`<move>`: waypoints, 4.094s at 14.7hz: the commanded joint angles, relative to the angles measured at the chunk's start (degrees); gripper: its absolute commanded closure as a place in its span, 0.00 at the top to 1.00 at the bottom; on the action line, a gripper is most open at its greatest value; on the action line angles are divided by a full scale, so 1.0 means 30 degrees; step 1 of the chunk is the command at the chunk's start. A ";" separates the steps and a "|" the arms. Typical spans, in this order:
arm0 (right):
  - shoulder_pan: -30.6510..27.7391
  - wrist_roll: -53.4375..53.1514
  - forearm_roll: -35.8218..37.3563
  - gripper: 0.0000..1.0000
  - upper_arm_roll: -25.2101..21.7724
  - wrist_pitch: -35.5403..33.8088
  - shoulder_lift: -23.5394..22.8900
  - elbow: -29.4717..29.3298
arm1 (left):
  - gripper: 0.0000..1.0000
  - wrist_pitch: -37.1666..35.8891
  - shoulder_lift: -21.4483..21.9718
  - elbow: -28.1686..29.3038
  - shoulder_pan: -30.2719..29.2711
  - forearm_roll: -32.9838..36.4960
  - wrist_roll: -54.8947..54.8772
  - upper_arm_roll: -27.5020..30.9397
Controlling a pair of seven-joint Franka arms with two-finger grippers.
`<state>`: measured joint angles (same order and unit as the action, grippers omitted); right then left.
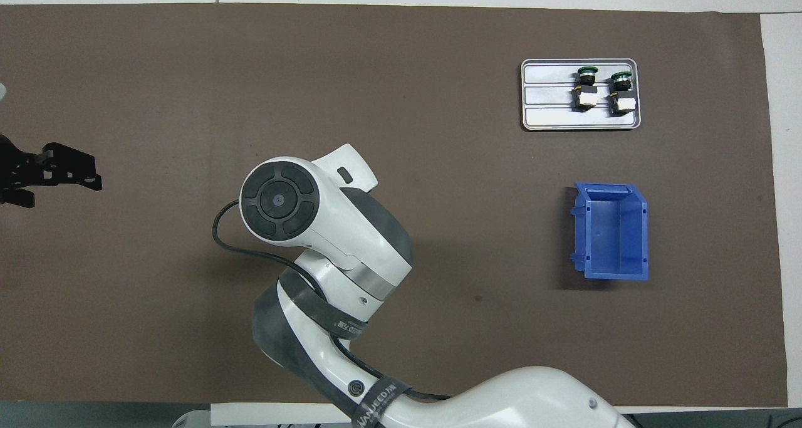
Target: Place and press button with both arms
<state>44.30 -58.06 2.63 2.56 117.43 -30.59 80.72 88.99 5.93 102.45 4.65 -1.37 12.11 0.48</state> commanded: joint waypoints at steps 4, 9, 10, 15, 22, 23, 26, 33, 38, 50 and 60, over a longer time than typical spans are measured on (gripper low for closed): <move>0.0261 0.0277 0.1965 0.99 0.0082 0.2486 -0.1081 0.0397 | 1.00 -0.2680 -0.0334 -0.2887 -0.0114 0.0282 -0.0139 -0.0130; 0.0087 0.3027 0.1995 0.99 0.0432 0.3921 -0.0789 0.2269 | 1.00 -0.2683 -0.0686 -0.3533 -0.0114 0.0338 -0.0197 -0.0071; 0.0027 0.3671 0.1937 0.99 0.0609 0.4388 -0.0556 0.2883 | 1.00 -0.2507 -0.0744 -0.3475 -0.0143 0.0339 -0.0169 -0.0071; -0.0060 0.4817 0.1878 0.99 0.0640 0.5563 -0.0232 0.4352 | 1.00 -0.2418 -0.0833 -0.3445 -0.0144 0.0456 -0.0169 -0.0071; -0.0090 0.5346 0.1878 0.84 0.0640 0.6412 -0.0114 0.4910 | 1.00 -0.2886 -0.1389 -0.4265 -0.0114 0.1541 -0.0314 -0.0042; -0.0090 0.5435 0.1878 0.79 0.0640 0.6937 -0.0114 0.5143 | 1.00 -0.2857 -0.1419 -0.4295 -0.0143 0.1570 -0.0431 -0.0042; -0.0090 0.5465 0.1878 0.61 0.0640 0.7030 -0.0085 0.5233 | 1.00 -0.2857 -0.1420 -0.4208 -0.0085 0.2242 -0.0927 0.0251; -0.0820 0.6283 0.2054 0.11 0.0524 0.3877 0.0206 0.3335 | 1.00 -0.3003 -0.1302 -0.3973 -0.0085 0.2039 -0.1194 0.0339; -0.5940 1.1223 0.1762 0.12 0.0581 0.3279 0.6580 0.8674 | 1.00 -0.3003 -0.1389 -0.4119 -0.0143 0.1922 -0.1194 0.0368; -1.5673 2.3571 -0.1461 0.13 0.0523 0.3690 1.2219 1.6364 | 1.00 -0.3852 -0.1068 -0.4060 -0.1310 0.1282 -0.1194 -0.0272; -1.5999 2.3425 -0.1960 0.23 0.0523 0.4334 1.2336 1.8240 | 1.00 -0.3912 -0.1097 -0.4090 -0.3747 0.1101 -0.1047 -0.2942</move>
<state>-2.94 11.89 -1.69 3.23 129.46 4.54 133.56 78.82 2.62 91.17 -5.58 2.64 9.35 -7.64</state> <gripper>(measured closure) 0.568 0.000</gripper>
